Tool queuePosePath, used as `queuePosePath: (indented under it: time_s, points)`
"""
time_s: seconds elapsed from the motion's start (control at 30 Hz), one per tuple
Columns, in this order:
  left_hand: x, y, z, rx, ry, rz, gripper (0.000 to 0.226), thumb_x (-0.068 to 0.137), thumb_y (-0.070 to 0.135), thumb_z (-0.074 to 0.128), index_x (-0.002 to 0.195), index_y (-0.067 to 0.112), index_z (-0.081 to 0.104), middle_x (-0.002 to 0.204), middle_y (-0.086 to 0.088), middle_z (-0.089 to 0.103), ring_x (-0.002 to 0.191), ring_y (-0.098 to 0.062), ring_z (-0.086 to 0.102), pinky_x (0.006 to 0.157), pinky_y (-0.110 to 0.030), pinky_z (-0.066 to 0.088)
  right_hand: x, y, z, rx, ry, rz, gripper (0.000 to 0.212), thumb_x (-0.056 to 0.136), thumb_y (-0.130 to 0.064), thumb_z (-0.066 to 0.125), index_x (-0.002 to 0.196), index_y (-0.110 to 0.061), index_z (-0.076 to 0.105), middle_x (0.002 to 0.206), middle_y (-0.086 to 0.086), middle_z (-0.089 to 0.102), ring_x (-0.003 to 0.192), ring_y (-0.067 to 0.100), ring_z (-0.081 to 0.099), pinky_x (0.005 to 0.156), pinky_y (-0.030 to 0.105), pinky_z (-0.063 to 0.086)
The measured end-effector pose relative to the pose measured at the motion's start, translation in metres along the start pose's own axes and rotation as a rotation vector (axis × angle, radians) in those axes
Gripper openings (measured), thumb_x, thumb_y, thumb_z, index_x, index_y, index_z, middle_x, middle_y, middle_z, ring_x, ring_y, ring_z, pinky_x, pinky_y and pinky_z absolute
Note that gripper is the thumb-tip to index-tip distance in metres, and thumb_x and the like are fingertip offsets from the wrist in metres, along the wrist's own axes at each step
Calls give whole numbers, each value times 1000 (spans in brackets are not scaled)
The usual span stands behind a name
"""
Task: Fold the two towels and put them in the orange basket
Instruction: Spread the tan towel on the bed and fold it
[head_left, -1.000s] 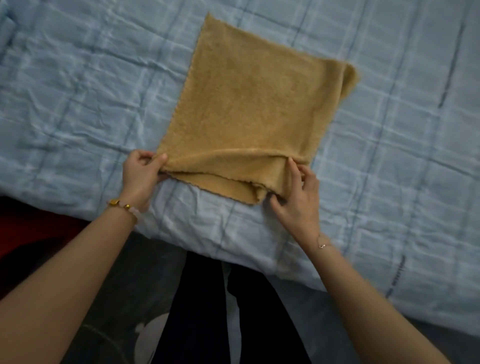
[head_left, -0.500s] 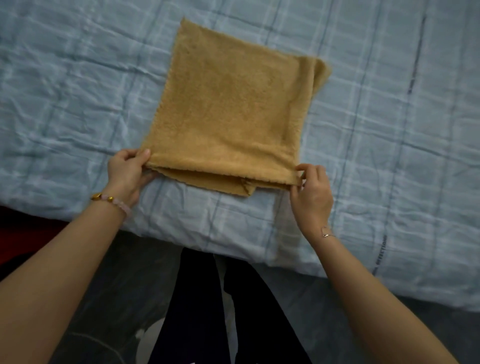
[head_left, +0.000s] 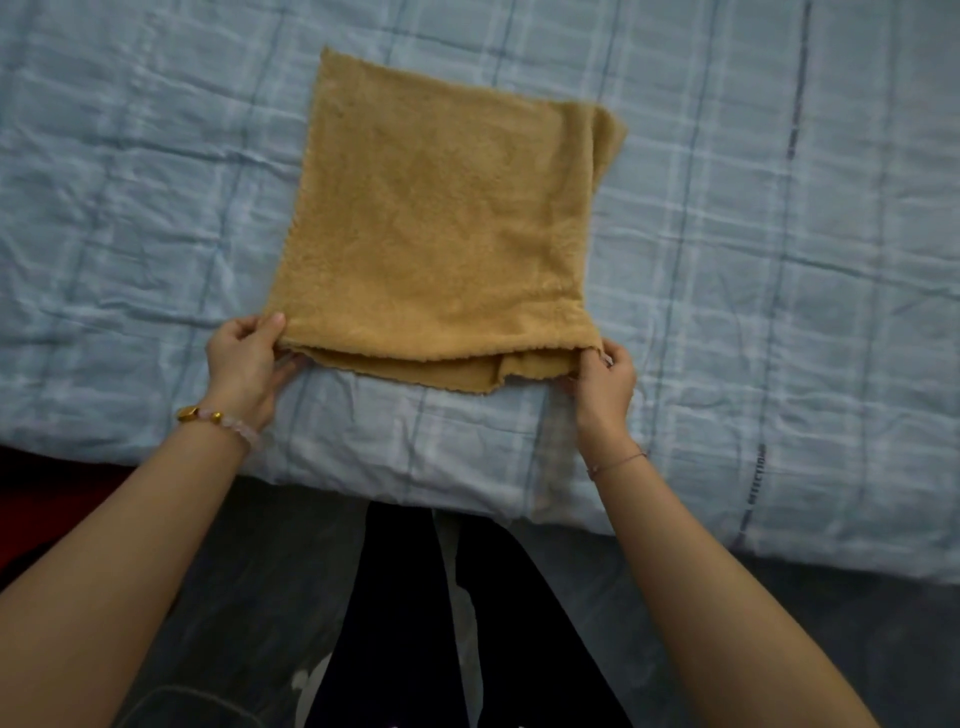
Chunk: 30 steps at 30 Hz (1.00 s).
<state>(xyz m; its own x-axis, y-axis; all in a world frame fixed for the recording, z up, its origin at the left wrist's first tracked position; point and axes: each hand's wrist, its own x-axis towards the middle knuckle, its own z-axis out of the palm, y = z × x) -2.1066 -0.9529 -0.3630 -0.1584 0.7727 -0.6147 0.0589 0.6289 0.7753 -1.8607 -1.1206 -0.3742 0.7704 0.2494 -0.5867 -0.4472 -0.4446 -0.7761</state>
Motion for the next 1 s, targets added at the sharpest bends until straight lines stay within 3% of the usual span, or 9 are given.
queuePosePath:
  time_s: [0.1, 0.2, 0.33, 0.53, 0.73, 0.87, 1.0]
  points:
    - [4, -2, 0, 21, -15, -33, 17, 93, 19, 54, 106, 11, 48, 94, 1, 56, 84, -12, 59, 68, -31, 54, -2, 4, -2, -81, -84, -21, 30, 80, -11, 65, 105, -19, 50, 92, -3, 60, 89, 17, 61, 83, 38, 53]
    - [6, -4, 1, 72, -37, -64, 9, 90, 20, 58, 86, 16, 51, 91, 0, 57, 81, -12, 59, 63, -28, 56, -6, 6, -6, -207, -99, -91, 35, 74, -9, 65, 105, -19, 52, 91, -5, 60, 89, 19, 62, 80, 40, 55]
    - [6, -5, -6, 81, 4, -41, 14, 91, 13, 58, 78, 17, 51, 87, 2, 57, 77, -10, 58, 56, -21, 56, -6, 2, -33, -387, -7, -282, 35, 77, -4, 60, 108, -20, 54, 78, -7, 58, 75, 16, 58, 65, 25, 46]
    - [3, -16, -12, 197, -30, -42, 16, 89, 11, 60, 75, 16, 53, 81, 0, 57, 72, -10, 57, 47, -15, 53, -7, 18, -74, -681, 62, -486, 37, 78, 1, 57, 111, -15, 54, 88, 4, 54, 74, 16, 50, 63, 25, 35]
    - [1, -30, -17, 255, -14, -57, 10, 93, 9, 53, 84, 8, 56, 80, -3, 57, 69, -12, 57, 45, -14, 52, -12, 39, -83, -957, 30, -673, 38, 79, -3, 60, 116, -12, 56, 103, 11, 59, 81, 32, 60, 59, 44, 51]
    - [6, -30, -25, 333, 8, -22, 16, 94, 11, 51, 107, 5, 58, 95, -9, 61, 74, -14, 61, 61, -24, 56, -11, 45, -88, -1056, 26, -848, 48, 73, -1, 68, 116, -19, 58, 84, 10, 56, 59, 30, 54, 41, 36, 45]
    - [6, -32, -33, 484, 45, 69, 16, 91, 11, 57, 104, 4, 62, 100, -16, 63, 71, -16, 61, 72, -30, 53, -3, 51, -92, -1106, -59, -890, 46, 70, 0, 72, 112, -17, 61, 76, 10, 53, 58, 29, 53, 42, 35, 45]
